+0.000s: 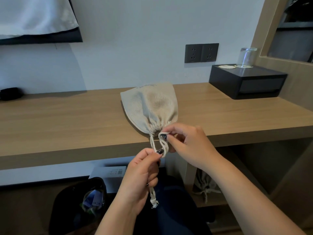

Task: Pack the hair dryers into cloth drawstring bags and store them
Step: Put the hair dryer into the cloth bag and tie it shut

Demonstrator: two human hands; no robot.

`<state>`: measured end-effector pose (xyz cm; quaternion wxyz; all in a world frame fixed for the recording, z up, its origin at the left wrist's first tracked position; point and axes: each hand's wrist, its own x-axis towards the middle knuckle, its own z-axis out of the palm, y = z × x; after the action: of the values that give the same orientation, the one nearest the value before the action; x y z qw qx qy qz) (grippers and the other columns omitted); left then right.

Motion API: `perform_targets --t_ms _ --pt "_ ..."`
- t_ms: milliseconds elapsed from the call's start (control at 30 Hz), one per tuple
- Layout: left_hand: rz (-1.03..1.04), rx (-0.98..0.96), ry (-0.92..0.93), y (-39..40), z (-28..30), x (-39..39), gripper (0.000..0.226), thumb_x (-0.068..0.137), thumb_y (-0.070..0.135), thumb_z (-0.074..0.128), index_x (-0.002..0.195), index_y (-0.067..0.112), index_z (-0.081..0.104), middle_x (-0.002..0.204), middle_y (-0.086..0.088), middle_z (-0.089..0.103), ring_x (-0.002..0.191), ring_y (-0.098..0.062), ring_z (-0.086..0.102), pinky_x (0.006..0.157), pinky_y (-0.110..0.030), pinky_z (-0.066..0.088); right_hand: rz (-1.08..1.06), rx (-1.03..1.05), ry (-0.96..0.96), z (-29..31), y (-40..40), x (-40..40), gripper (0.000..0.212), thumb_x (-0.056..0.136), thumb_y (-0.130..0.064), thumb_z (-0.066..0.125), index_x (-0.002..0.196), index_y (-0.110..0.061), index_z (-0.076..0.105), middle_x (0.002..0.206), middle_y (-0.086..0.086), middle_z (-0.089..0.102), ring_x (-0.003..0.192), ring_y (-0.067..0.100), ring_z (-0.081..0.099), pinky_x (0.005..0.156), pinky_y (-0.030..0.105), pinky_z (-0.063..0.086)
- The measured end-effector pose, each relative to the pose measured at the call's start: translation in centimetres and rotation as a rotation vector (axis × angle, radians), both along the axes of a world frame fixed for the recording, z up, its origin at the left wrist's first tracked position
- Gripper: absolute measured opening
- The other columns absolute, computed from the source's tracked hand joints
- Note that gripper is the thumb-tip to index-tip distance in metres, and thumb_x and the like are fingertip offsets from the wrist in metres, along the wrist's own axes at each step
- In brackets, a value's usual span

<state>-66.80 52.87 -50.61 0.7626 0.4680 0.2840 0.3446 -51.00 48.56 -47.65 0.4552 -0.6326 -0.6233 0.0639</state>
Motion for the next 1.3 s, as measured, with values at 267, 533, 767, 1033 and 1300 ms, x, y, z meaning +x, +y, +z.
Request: perform_targets --t_ms 267,533,767,1033,1300 --pt "0.202 0.076 0.079 -0.2 -0.3 0.3 0.028 0.087 0.006 0.063 0.062 0.017 0.055 0.05 0.004 0.034 0.04 -0.006 0.023 0.037 -0.018 0.018 0.111 -0.139 -0.503 -1.5 -0.9 0.2 0.025 0.083 -0.015 0.055 0.108 -0.018 0.053 0.104 -0.008 0.045 0.079 0.017 0.053 0.064 0.041 0.05" --pt "0.152 0.006 0.042 -0.2 0.0 0.0 0.008 0.079 0.008 0.066 0.078 0.01 0.059 0.051 0.003 0.042 0.037 -0.004 0.024 0.033 -0.016 0.017 0.085 -0.15 -0.589 -1.6 -0.7 0.0 0.018 0.083 -0.029 0.062 0.082 -0.014 0.053 0.092 -0.006 0.042 0.072 0.012 0.046 0.058 0.036 0.047" --pt "0.028 -0.133 -0.179 0.0 0.3 -0.3 0.016 0.076 0.009 0.063 0.089 0.009 0.054 0.056 0.003 0.045 0.034 -0.001 0.024 0.031 -0.013 0.015 0.057 -0.249 -0.514 -0.7 -1.1 0.5 0.023 0.084 -0.027 0.063 0.103 -0.019 0.053 0.101 -0.009 0.046 0.08 0.009 0.049 0.066 0.029 0.046" --pt "0.075 -0.109 -0.138 0.1 0.6 -0.3 0.027 0.07 0.008 0.066 0.094 0.011 0.053 0.061 0.003 0.049 0.036 -0.001 0.027 0.03 -0.013 0.019 0.052 -0.108 -0.68 -0.7 -0.9 1.4 0.032 0.083 -0.036 0.072 0.065 -0.01 0.063 0.089 -0.002 0.045 0.071 0.007 0.035 0.053 0.03 0.035" --pt "0.182 -0.072 -0.004 -0.1 -0.2 0.3 0.025 0.082 -0.003 0.062 0.099 0.011 0.054 0.065 0.001 0.049 0.038 -0.002 0.028 0.033 -0.015 0.019 0.115 -0.037 -0.178 -1.9 -2.1 1.5 0.011 0.08 -0.005 0.075 0.09 -0.009 0.078 0.103 -0.004 0.069 0.093 0.004 0.064 0.083 0.016 0.05"
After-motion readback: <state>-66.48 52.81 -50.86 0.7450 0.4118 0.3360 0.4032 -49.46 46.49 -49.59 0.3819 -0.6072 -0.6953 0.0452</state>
